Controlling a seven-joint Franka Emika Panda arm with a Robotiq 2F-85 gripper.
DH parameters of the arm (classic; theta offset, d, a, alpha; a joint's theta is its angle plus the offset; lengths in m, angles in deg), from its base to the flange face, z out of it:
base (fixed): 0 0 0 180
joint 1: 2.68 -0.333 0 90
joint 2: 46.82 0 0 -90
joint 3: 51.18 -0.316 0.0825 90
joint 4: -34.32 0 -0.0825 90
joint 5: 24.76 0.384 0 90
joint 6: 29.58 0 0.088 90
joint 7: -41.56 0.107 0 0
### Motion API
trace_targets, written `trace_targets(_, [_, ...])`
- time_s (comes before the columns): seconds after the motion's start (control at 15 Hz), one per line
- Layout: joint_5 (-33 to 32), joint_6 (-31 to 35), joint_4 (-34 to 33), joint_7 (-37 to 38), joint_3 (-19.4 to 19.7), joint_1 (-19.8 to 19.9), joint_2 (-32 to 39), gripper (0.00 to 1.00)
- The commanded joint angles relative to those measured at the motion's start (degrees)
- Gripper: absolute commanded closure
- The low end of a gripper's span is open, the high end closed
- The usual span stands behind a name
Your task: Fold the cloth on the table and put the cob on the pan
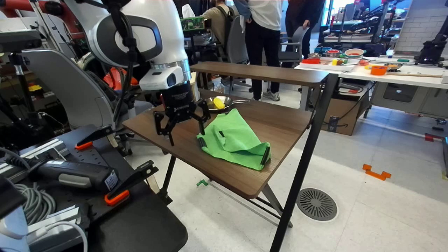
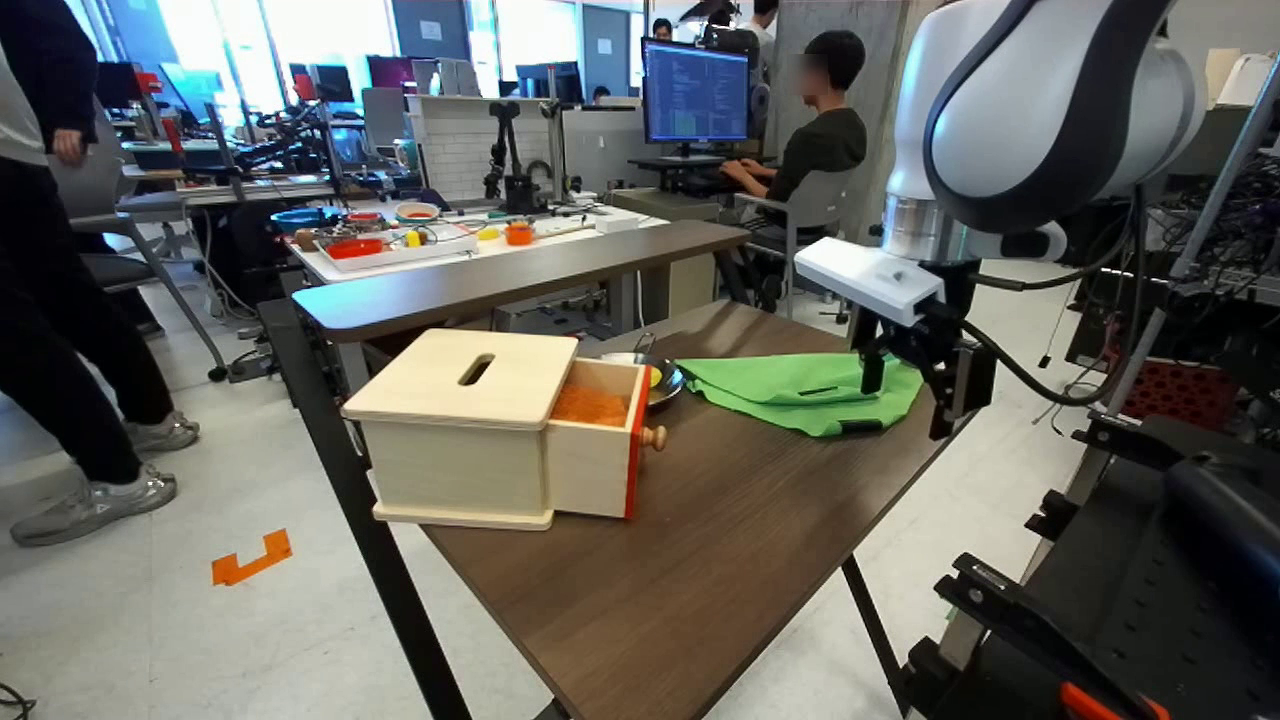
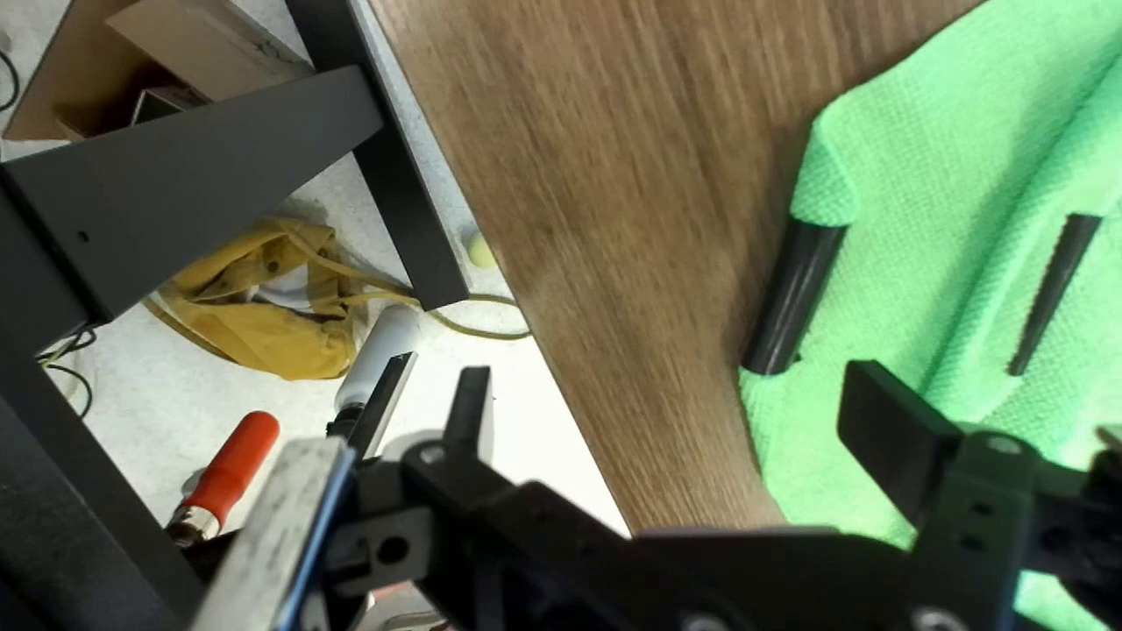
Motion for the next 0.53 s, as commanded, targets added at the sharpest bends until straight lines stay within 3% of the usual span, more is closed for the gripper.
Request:
trace_targets(0.0, [2.9, 0.6, -1.9, -3.3, -1.6, 1.7, 1.2, 0.00])
trace_targets(0.47, [5.9, -0.8, -6.9, -5.2, -2.1, 2.2, 5.6, 0.00])
